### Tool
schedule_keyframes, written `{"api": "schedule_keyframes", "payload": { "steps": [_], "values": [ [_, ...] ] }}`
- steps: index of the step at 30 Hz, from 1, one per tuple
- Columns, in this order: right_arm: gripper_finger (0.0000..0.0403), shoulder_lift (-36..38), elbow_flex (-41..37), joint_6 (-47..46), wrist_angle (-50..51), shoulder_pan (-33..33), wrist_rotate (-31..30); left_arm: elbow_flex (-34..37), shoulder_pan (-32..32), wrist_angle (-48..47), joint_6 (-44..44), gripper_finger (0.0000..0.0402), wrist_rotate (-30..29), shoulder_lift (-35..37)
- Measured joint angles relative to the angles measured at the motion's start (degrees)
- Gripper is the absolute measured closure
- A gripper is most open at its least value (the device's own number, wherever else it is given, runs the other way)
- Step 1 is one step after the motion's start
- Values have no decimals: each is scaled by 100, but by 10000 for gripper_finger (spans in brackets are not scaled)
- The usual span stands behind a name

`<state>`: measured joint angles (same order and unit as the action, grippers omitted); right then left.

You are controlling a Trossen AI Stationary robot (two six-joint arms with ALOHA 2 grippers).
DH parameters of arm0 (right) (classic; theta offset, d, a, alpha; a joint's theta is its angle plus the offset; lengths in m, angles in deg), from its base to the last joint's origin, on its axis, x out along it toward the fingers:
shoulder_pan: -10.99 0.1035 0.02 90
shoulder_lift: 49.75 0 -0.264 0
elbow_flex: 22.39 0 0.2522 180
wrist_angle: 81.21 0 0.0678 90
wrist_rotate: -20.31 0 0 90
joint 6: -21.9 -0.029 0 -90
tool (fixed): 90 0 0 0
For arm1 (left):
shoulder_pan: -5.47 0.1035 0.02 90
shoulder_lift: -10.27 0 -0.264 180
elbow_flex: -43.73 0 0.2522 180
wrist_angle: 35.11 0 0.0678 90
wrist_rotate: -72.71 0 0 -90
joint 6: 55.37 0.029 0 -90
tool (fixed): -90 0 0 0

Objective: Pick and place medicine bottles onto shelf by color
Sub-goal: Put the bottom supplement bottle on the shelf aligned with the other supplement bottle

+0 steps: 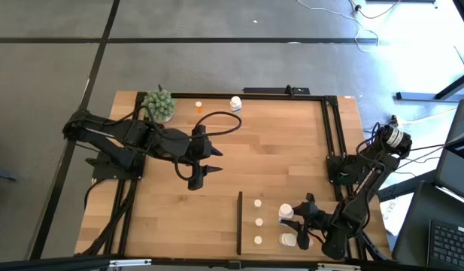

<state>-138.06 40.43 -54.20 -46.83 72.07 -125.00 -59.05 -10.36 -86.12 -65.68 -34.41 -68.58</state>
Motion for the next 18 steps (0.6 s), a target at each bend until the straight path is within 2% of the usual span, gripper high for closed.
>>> {"api": "schedule_keyframes", "payload": {
  "steps": [5, 12, 18],
  "values": [
    [231, 0, 0, 21, 31, 0, 27, 0, 1, 2, -1, 195, 2, 0],
    [231, 0, 0, 1, 26, 0, 399, 0, 0, 0, -1, 195, 2, 0],
    [231, 0, 0, -3, 26, 0, 400, 0, 2, 0, 0, 195, 2, 0]
  ]
}}
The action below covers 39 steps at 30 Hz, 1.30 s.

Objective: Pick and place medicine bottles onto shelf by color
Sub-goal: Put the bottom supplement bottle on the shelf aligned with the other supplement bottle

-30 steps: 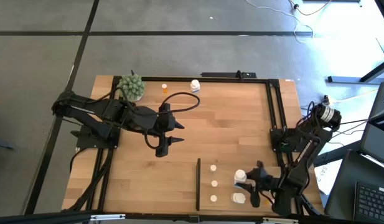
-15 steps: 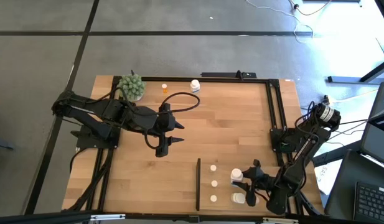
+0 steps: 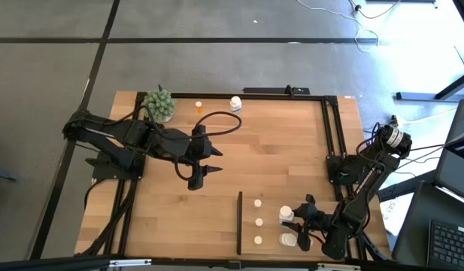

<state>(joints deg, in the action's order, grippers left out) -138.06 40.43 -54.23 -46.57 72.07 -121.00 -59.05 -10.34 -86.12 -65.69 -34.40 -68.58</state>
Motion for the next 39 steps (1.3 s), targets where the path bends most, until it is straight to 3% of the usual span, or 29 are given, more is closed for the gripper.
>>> {"api": "schedule_keyframes", "payload": {
  "steps": [13, 23, 28, 39],
  "values": [
    [231, 0, -2, 11, 20, 0, -2, 0, 2, 200, -2, 195, -2, 0],
    [231, 75, -2, 0, -20, -17, -2, 9, 17, 1141, 160, 195, 59, -390],
    [231, 222, 51, 317, -10, -76, -2, 0, 137, 1638, 300, 195, 461, -974],
    [231, 307, 522, 2092, 97, -708, 340, 2, 273, 2752, 20, 195, 1589, -2146]
  ]
}}
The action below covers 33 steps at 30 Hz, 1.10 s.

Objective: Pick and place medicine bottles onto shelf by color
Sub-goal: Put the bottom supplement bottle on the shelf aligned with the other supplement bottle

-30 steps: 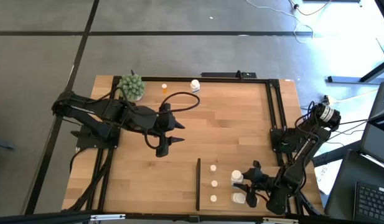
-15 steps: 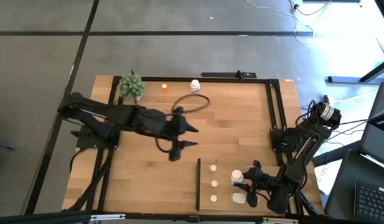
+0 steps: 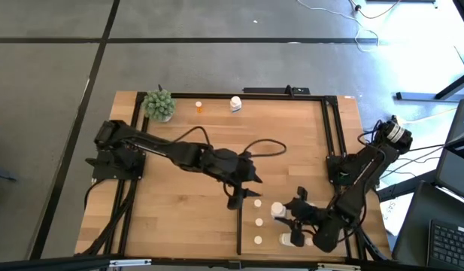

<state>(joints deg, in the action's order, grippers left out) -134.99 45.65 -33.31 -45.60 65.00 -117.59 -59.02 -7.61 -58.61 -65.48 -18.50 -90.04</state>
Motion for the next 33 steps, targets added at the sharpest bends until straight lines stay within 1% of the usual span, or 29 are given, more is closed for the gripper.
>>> {"api": "schedule_keyframes", "payload": {
  "steps": [7, 16, 19, 23, 25, 33],
  "values": [
    [231, 8, 327, 916, 17, -556, 222, 0, -93, 214, 2, 195, 38, -263],
    [231, 8, 634, 1801, 20, -1268, 848, 0, -178, 211, 63, 195, -77, -260],
    [231, 8, 654, 1868, 17, -1410, 1059, 0, -246, 108, 322, 195, -169, -260],
    [231, 8, 654, 1958, 10, -1503, 1197, 0, -368, -49, 724, 195, -703, -260],
    [231, 8, 654, 1973, -11, -1527, 1205, 0, -408, -108, 785, 195, -869, -260],
    [231, 8, 654, 1975, -36, -1572, 1203, -2, -384, -398, 723, 195, -894, -258]
  ]
}}
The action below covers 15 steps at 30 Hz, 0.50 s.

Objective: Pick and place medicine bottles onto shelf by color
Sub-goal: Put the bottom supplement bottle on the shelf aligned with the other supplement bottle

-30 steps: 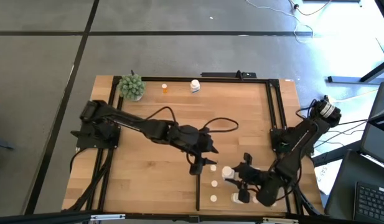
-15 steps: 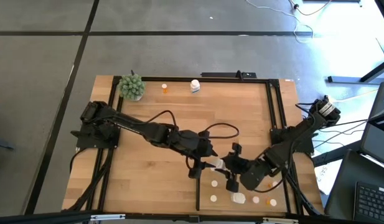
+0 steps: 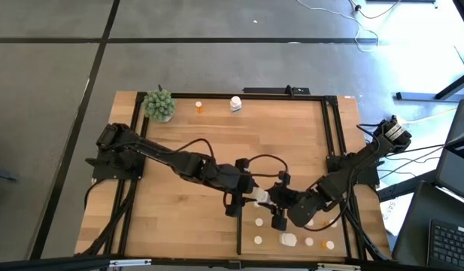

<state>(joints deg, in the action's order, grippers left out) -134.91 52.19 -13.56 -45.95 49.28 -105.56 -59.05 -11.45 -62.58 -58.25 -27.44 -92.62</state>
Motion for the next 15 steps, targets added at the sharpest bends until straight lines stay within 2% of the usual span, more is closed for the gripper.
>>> {"api": "schedule_keyframes", "payload": {
  "steps": [15],
  "values": [
    [231, 0, -2, 307, -258, -69, -2, 0, 26, 4, -275, 195, 98, 2]
  ]
}}
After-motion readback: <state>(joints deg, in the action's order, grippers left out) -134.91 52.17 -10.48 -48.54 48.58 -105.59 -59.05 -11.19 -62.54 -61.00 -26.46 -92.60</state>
